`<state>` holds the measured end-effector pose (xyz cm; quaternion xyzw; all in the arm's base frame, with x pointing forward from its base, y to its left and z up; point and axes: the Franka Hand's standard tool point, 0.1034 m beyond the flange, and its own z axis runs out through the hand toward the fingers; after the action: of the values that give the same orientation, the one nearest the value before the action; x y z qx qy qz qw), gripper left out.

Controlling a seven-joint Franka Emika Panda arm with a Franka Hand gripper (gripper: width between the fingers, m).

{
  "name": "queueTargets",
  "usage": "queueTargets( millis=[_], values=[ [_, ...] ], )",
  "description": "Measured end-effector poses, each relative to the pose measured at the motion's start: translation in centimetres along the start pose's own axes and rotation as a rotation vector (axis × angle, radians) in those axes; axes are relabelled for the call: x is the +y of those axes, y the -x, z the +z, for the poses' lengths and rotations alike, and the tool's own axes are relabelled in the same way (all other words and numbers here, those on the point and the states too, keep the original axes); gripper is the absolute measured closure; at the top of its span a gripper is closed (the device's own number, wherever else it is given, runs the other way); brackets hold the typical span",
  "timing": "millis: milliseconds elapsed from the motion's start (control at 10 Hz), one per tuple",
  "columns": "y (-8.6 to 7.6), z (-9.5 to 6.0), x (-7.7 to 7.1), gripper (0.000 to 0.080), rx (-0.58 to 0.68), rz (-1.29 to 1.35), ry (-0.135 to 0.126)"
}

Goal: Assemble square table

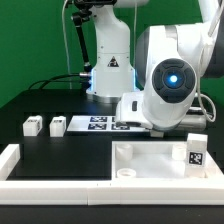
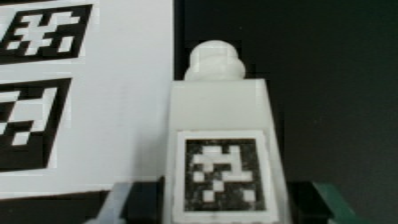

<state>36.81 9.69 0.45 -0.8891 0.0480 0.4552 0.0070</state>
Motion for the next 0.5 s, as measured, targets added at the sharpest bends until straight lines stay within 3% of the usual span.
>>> queueTargets(
  millis=[100,300,500],
  values=[
    [0.3,-0.4,0.1,0.0511,-0.006,-0.001,-0.003],
    [2.4,-4.7,1.1,0.0510,0.028,-0.059,-0.021],
    [4.2,-7.7,2.9,0.0509,0.071,-0.058,-0.066]
  ],
)
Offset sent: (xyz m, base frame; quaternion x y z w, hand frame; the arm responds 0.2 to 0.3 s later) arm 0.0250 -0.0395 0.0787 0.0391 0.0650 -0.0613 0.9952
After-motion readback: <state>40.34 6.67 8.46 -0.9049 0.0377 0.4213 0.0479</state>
